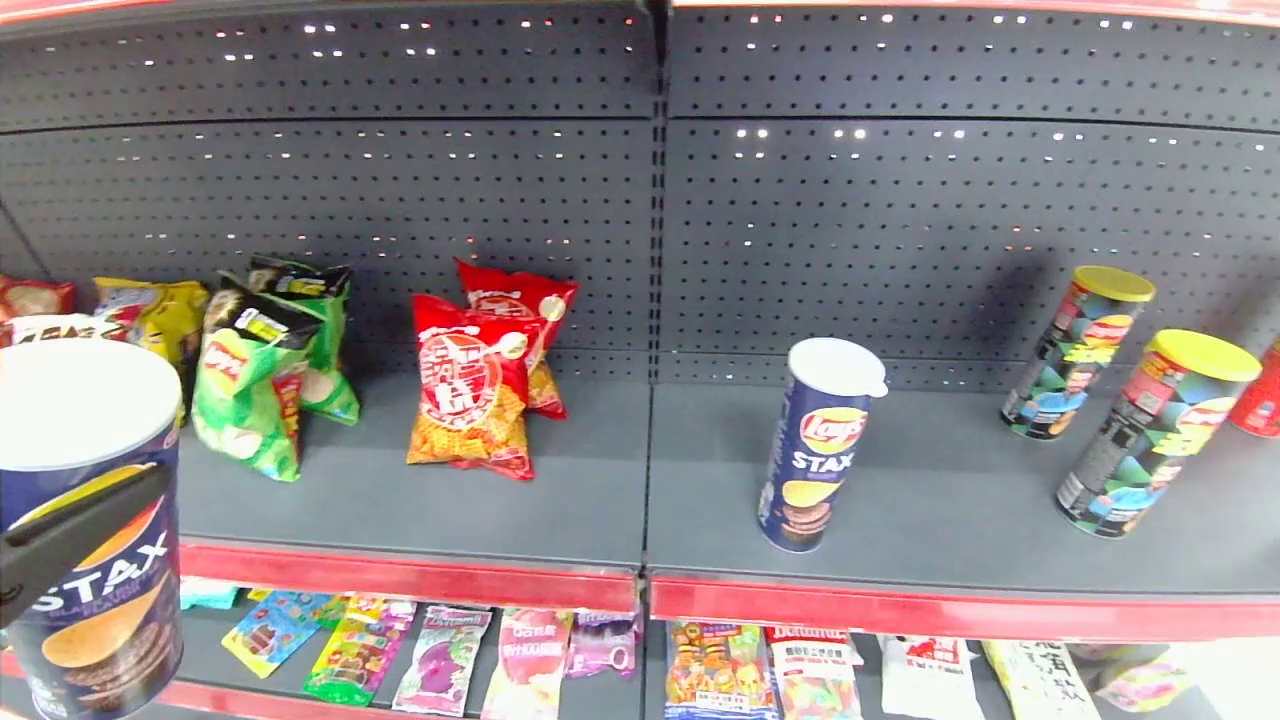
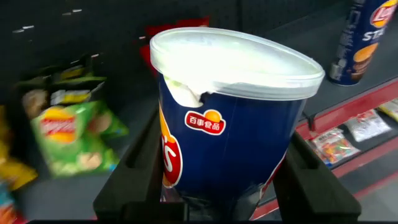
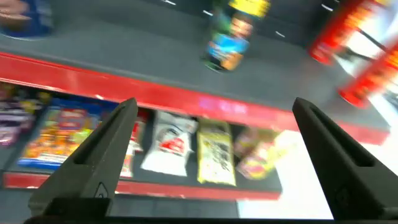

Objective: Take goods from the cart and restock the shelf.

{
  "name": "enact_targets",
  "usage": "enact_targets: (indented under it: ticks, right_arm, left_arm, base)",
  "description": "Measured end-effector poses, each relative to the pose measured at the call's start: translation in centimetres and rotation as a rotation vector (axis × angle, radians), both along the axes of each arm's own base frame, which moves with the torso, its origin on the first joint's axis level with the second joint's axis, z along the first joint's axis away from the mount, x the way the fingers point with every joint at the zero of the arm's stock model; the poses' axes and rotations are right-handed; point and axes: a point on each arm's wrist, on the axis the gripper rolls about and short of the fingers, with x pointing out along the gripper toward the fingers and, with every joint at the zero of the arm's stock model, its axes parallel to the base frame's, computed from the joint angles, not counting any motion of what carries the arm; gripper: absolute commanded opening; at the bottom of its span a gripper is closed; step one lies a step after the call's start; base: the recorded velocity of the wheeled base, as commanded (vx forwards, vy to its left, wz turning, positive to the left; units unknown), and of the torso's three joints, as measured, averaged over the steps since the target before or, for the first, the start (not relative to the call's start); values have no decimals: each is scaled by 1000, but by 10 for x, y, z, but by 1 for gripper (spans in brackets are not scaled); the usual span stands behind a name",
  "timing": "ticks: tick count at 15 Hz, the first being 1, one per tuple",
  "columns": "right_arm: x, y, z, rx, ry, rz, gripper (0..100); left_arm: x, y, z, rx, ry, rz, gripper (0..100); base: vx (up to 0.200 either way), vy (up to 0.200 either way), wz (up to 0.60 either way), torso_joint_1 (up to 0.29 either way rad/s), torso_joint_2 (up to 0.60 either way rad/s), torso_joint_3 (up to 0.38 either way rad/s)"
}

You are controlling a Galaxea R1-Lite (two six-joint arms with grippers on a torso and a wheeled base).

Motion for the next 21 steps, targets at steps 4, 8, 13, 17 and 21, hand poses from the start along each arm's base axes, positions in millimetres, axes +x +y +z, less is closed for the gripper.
enact_targets:
  ticks: [4,8,13,17,21]
  right_arm:
    - [0,0,0,0,1,0,100]
    - [0,0,0,1,5,0,100]
    - [0,-1,0,1,4,-41,100]
    - [0,-1,0,2,-2,-48,100]
    - [-1,-1,0,2,-13,-46,100]
  left_arm:
    - [1,0,-1,0,8,0,0]
    - [2,0,-2,0,15,-2,0]
    - [7,-1,-4,-1,34,-8,0]
    - [30,-6,4,-20,-2,-52,0]
    - [79,-21,8,-119,-78,-117,0]
  base:
    - [0,0,-600,8,4,5]
    - [0,0,-450,3,2,3]
    - [0,0,0,0,0,0]
    - [0,0,0,0,0,0]
    - [0,0,0,0,0,0]
